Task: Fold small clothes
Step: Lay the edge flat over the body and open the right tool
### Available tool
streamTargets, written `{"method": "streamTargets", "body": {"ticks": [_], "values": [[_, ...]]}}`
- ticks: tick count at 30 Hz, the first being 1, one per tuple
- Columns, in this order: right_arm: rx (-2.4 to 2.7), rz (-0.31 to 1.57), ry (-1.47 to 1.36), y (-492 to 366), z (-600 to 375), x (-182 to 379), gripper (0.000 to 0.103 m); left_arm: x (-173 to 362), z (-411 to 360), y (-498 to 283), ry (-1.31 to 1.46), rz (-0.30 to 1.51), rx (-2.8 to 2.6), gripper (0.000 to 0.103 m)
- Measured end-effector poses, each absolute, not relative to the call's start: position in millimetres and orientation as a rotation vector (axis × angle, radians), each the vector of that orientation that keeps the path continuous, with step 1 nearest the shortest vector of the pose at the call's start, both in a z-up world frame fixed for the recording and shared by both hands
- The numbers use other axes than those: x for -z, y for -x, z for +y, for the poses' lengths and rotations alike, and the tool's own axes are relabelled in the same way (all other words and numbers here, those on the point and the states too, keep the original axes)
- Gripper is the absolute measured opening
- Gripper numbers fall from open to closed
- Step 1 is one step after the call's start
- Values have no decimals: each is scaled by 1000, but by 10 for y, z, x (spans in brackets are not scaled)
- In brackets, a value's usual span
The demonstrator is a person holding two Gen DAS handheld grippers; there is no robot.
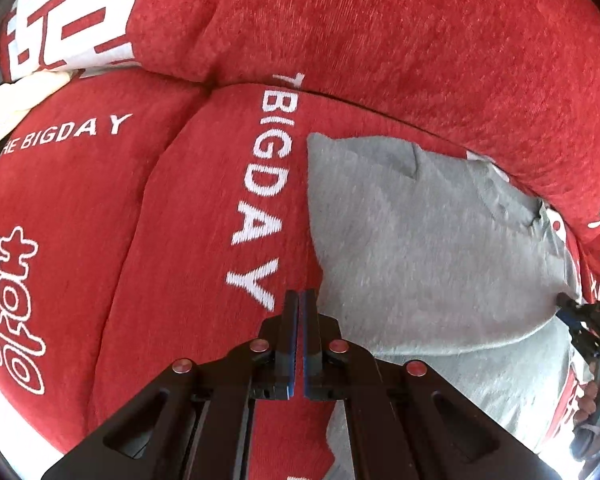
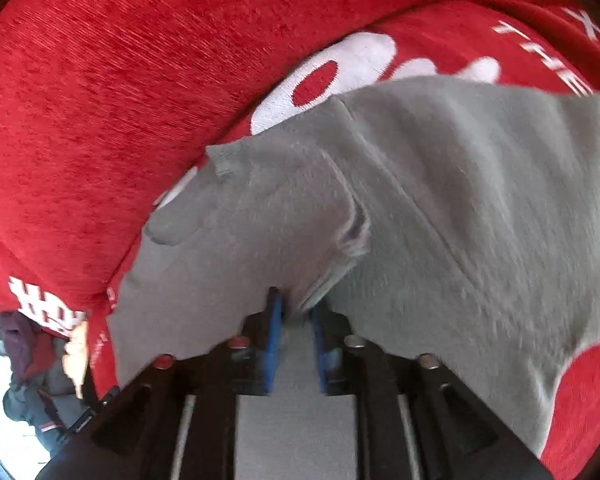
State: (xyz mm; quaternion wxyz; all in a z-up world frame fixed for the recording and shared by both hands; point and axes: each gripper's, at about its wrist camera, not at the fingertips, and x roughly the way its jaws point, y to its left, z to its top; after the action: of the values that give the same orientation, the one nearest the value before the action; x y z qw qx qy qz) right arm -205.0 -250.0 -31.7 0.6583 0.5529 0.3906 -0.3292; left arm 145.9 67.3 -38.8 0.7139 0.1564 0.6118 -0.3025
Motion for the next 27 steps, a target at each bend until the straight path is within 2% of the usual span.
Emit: {"method": "streamTargets", "body": {"ticks": [1,2,9,12,13,14,16,27], "values": [[728,870,-1271,2077,-2438,298,53,378,683,-1441,-353,1354,671,2],[706,857,-1290,2103,-2378,276,56,367,686,-1427,-357,1352,673,2],[602,915,-1315,2011,-1910,147,56,212,659,-1275,-359,1342,683,2],[570,951,-1310,1960,-1709,127,64,138,652,-1170,-376,1333,694,5],[560,961,-1308,1982,-1666,130,64,115,648,-1132,-381,1329,698,21],[548,972,-1306,1961,-1622,150,64,98,641,-1097,-384,1332,703,100],[531,993,-1296,1942,-1535,151,67,116,621,-1061,-365,1322,707,103],[508,998,-1270,2221,-1514,-5,72,775,229,-766,-448,1396,733,103]]}}
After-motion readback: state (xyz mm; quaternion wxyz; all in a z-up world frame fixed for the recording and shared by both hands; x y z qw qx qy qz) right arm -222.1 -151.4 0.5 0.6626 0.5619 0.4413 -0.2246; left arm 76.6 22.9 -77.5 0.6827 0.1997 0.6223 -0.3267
